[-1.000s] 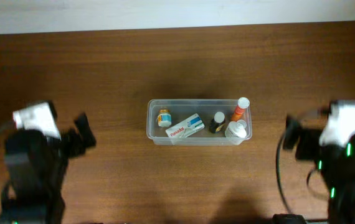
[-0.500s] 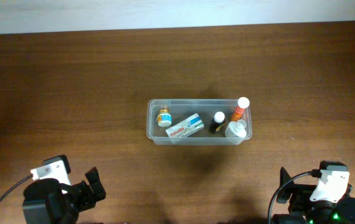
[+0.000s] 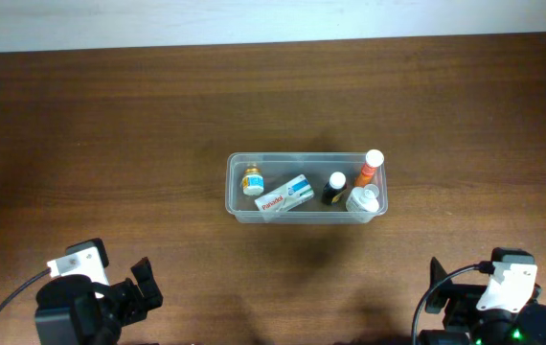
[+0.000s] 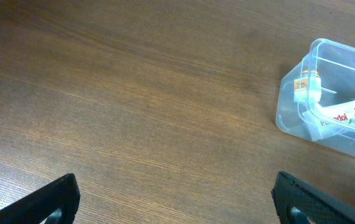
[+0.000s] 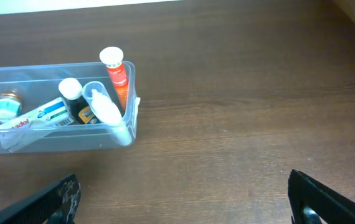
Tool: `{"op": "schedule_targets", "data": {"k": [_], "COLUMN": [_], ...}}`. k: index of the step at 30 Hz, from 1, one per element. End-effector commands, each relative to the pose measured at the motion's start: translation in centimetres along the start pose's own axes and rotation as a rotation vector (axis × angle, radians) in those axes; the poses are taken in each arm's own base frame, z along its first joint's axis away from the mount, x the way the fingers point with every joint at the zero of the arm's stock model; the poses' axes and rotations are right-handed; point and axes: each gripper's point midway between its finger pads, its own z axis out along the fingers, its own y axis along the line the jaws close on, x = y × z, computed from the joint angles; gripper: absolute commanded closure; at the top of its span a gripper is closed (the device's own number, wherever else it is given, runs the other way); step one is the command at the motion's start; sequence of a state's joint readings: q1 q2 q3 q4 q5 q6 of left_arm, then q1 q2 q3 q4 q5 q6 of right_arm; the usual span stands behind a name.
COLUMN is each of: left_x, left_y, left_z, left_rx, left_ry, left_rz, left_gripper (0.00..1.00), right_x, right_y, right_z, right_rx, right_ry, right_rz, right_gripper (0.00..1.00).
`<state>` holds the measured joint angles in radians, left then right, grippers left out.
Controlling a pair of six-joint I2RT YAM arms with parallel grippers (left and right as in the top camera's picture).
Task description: Pack container
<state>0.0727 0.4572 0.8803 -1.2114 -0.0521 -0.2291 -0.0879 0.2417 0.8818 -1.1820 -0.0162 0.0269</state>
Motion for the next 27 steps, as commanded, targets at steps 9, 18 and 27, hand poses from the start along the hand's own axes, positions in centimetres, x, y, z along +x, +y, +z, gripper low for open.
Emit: {"op": "schedule_targets", "data": {"k": [9, 18, 27], "left_x": [0.2, 0.2, 0.2], "left_y": [-0.1, -0.1, -0.1], "left_z": [0.2, 0.2, 0.2], "left_rx": [0.007, 0.007, 0.007], "left_ry": [0.005, 0.005, 0.005], "left_rz": [-0.017, -0.017, -0.017], "left_gripper": [0.01, 0.01, 0.01], "right_x": [-1.0, -0.3, 1.8], "right_y": [2.5, 4.2, 4.3], "right_z": [5.4, 12.1, 13.3], "right_rx": [-0.127, -0.205, -0.213], "right_ry": [-0.335, -0.599, -0.504], "right_rz": [-0.203, -0.266, -0.288], "right_gripper": [0.02, 0.02, 0.02]}}
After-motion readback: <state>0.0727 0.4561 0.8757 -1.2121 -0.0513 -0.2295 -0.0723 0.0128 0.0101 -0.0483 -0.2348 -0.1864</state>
